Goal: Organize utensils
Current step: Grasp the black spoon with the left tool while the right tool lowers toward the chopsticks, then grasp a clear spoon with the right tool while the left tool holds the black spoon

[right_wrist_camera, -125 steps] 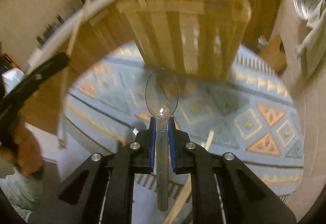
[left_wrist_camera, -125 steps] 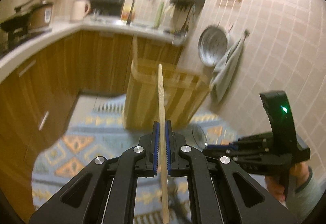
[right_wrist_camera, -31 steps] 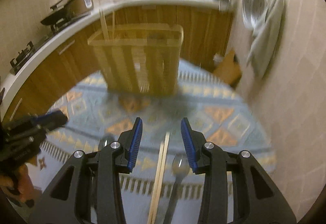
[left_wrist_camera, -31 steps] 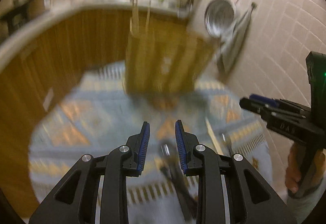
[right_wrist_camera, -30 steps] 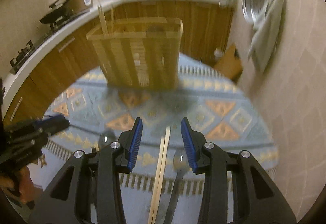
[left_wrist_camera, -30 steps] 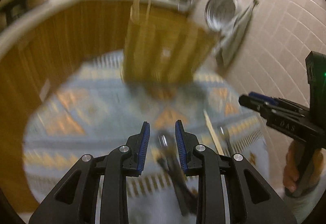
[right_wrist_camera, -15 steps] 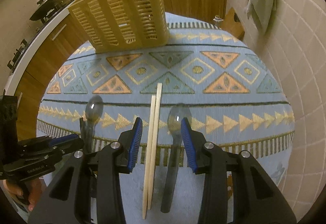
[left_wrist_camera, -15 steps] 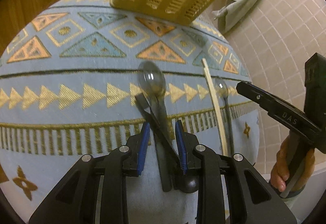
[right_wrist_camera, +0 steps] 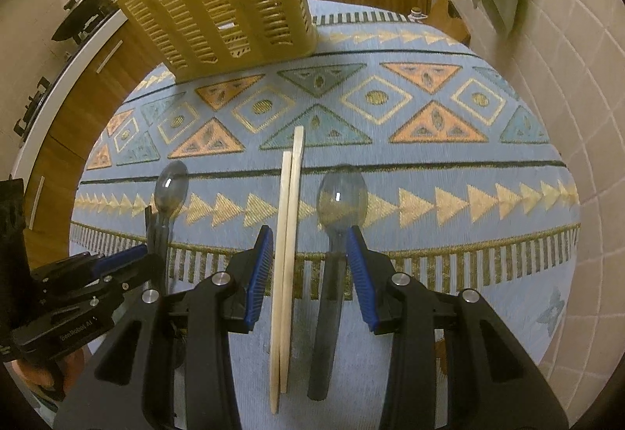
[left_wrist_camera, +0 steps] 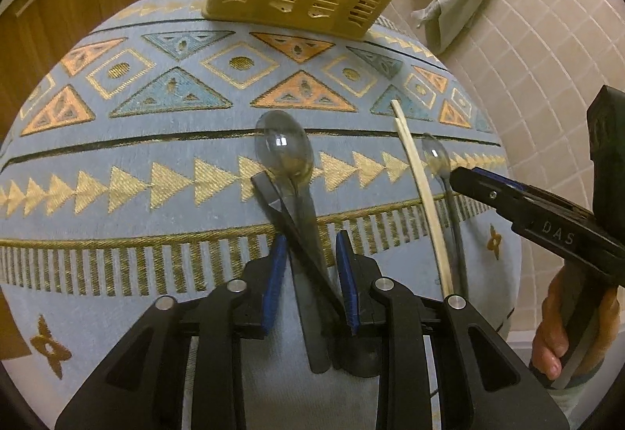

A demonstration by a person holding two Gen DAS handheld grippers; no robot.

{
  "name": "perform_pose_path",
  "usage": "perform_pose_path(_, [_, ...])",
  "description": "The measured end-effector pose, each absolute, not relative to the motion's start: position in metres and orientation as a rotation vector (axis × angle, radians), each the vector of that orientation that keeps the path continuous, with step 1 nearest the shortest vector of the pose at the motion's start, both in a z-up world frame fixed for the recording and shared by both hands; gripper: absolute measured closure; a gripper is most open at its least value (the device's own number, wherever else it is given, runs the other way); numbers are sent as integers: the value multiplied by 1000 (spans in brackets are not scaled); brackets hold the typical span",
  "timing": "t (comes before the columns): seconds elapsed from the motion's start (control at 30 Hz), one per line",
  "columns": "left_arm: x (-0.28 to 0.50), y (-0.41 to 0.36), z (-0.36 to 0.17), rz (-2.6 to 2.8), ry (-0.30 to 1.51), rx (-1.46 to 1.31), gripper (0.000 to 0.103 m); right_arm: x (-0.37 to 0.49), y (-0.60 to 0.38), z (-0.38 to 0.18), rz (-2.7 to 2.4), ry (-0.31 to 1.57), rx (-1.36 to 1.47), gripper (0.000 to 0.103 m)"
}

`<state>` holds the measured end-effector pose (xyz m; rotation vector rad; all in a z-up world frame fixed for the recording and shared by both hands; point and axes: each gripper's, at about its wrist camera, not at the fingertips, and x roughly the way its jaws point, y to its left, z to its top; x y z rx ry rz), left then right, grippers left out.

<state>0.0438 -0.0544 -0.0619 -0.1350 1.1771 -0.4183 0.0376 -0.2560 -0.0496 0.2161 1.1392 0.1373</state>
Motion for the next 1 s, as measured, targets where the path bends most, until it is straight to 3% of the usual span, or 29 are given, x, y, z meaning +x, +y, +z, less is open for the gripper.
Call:
perform_pose_path(0.1, [44,-52,-62,-404,1177,-128,90,37,-259,-51,136,1145,232,67])
perform_pose_path(0.47, [51,-35,-61,-421,1192,-190,98,34,-265,-58,135,1170,267,67])
perform_pose_path(0.9, [66,-15,-55,-383,1191,-60,97,37,-274,-64,134,1200,269,67])
perform_pose_path(1.0, [65,-16,-55,-400,1198,-28,97,38,-276,-65,123,1204,266,75])
